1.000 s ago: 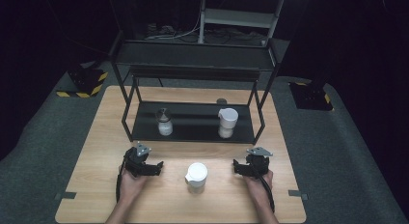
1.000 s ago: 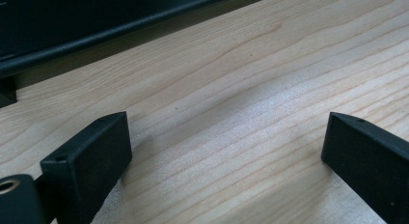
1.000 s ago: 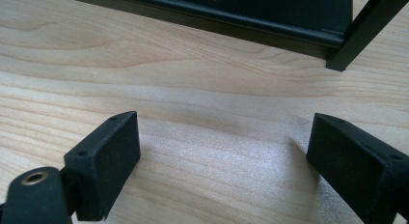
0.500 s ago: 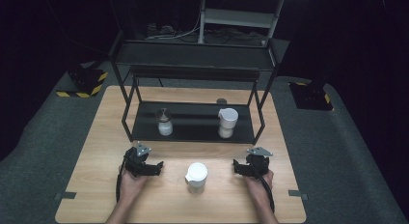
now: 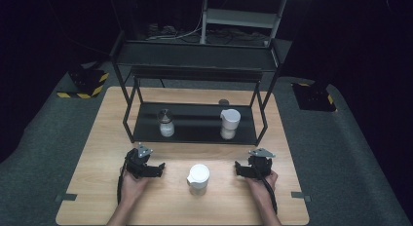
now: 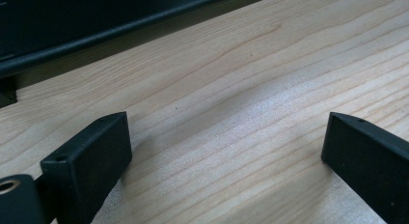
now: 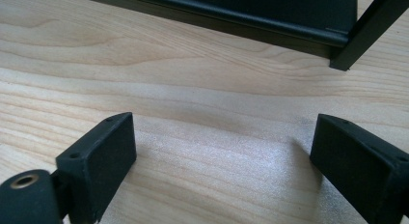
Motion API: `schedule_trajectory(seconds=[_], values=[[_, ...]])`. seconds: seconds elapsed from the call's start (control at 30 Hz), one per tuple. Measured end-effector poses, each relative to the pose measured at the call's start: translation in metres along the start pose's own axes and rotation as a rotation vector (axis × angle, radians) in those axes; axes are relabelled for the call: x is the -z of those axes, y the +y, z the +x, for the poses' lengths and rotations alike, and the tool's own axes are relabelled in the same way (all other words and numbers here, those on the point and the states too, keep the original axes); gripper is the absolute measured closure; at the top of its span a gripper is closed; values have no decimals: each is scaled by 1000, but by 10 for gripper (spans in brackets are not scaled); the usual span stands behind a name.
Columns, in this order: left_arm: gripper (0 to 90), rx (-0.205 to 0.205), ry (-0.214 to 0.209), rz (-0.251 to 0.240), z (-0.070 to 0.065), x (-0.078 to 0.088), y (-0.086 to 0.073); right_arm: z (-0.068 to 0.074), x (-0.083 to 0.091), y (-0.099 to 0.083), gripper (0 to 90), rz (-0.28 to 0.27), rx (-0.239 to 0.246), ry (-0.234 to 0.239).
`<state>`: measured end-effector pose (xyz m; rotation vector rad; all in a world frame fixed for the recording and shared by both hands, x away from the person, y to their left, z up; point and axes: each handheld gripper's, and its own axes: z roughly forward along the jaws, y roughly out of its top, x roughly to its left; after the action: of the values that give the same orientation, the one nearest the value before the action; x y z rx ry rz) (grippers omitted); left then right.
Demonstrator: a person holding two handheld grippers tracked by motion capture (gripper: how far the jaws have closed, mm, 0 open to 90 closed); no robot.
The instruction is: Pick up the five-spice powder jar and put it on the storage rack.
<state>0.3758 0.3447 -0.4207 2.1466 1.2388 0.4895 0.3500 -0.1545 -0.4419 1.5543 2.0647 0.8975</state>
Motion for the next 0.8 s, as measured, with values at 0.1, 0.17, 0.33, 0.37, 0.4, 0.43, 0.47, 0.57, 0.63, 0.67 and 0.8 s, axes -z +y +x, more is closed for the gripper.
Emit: schedule_trajectory(seconds=[0.1, 0.17, 0.33, 0.37, 0.4, 0.43, 0.47, 0.57, 0.63, 0.67, 0.8], values=[[36, -1, -1, 0, 0, 0, 0, -1, 0, 0, 76, 1, 5, 5], [36, -1, -1, 0, 0, 0, 0, -1, 1, -1, 73, -1, 6, 11], [36, -1, -1, 0, 0, 0, 0, -2, 3, -4, 68, -9, 14, 22], [36, -1, -1, 0, 0, 0, 0, -2, 4, -5, 67, -9, 18, 29], [36, -1, -1, 0, 0, 0, 0, -1, 5, -5, 66, -10, 20, 31], [36, -1, -1, 0, 0, 0, 0, -1, 5, -5, 66, -10, 20, 31], [36, -1, -1, 0, 0, 0, 0, -1, 5, -5, 66, -12, 24, 33], [36, -1, -1, 0, 0, 0, 0, -1, 9, -6, 64, -25, 33, 50], [36, -1, -1, 0, 0, 0, 0, -1, 11, -6, 64, -30, 43, 60], [36, -1, -1, 0, 0, 0, 0, -1, 12, -5, 64, -32, 49, 63], [36, -1, -1, 1, 0, 0, 0, 0, 17, -6, 63, -48, 61, 88]])
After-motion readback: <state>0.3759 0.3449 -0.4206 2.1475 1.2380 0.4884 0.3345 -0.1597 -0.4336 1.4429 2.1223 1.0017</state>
